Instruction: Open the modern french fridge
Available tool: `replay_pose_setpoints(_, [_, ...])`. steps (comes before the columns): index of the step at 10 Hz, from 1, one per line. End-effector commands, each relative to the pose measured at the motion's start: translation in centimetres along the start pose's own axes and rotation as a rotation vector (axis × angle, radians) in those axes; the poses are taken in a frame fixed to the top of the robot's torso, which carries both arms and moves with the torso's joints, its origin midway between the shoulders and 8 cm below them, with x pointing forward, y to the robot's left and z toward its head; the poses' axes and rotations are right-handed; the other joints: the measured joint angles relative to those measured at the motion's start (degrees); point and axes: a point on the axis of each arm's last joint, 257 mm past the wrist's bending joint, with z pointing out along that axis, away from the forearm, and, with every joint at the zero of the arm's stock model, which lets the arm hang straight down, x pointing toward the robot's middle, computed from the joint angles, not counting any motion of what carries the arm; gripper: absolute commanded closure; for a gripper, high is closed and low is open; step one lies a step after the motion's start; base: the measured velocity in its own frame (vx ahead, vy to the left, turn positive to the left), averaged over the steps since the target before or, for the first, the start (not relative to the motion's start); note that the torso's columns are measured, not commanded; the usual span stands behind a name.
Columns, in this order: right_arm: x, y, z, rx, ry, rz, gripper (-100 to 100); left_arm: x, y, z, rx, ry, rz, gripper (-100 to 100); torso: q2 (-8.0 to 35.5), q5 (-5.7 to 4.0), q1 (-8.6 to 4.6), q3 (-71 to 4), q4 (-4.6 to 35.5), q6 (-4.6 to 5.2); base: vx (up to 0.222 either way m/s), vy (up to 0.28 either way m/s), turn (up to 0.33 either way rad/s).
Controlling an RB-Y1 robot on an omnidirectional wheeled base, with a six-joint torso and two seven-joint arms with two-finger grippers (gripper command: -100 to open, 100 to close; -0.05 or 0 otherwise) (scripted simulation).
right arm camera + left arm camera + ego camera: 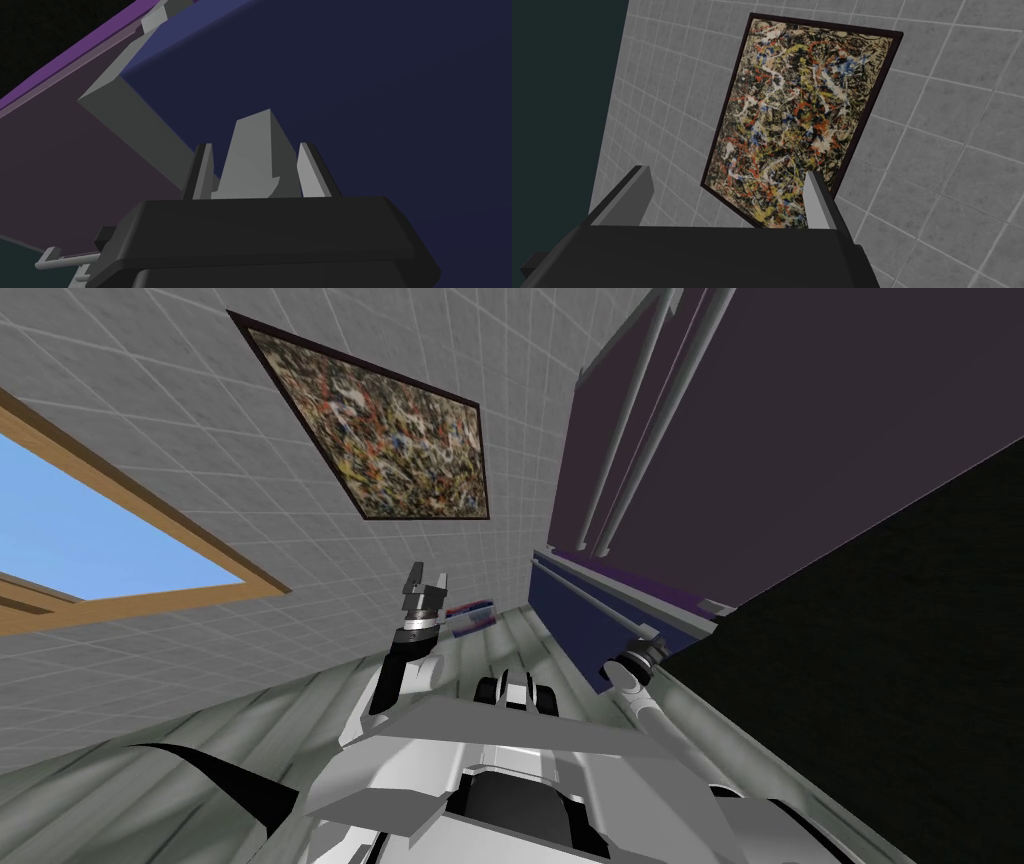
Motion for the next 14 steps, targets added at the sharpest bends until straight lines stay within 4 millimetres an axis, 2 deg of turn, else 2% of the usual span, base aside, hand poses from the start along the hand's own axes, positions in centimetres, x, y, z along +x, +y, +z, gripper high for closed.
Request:
replay_pose_setpoints(1, [-0.2,0.3,-0.3,-0.007,-0.002,-0.001,100,0.0,0.0,0.0,0.000,0.000,0.000,0,-0.1,0.10,-0.30,-0.1,0.1,0.07,-0.064,0.112,-0.020])
replay_pose_setpoints(9, [-1.4,0.8,-1.1,-0.014,-0.013,0.001,100,0.0,0.0,0.0,0.000,0.000,0.000,0,0.0,0.00,0.04,0.0,0.0,0.00,-0.088,0.152,-0.014])
replay_pose_setpoints(10, [-1.8,-0.1,0.7,-0.005,-0.013,0.000,-100,0.0,0.0,0.0,0.000,0.000,0.000,0,0.1,-0.04,0.08,0.1,0.0,-0.02,-0.091,0.123,-0.035])
replay_pose_setpoints(12, [-2.8,-1.0,2.9,-0.008,-0.017,0.000,-100,0.0,0.0,0.0,0.000,0.000,0.000,0,0.0,0.17,-0.33,-0.1,0.2,0.14,-0.041,0.052,-0.038])
replay_pose_setpoints(14, [-3.5,-1.6,4.3,-0.009,-0.021,0.001,-100,0.0,0.0,0.0,0.000,0.000,0.000,0,0.2,0.18,-0.01,0.1,0.1,0.20,-0.032,0.042,-0.019])
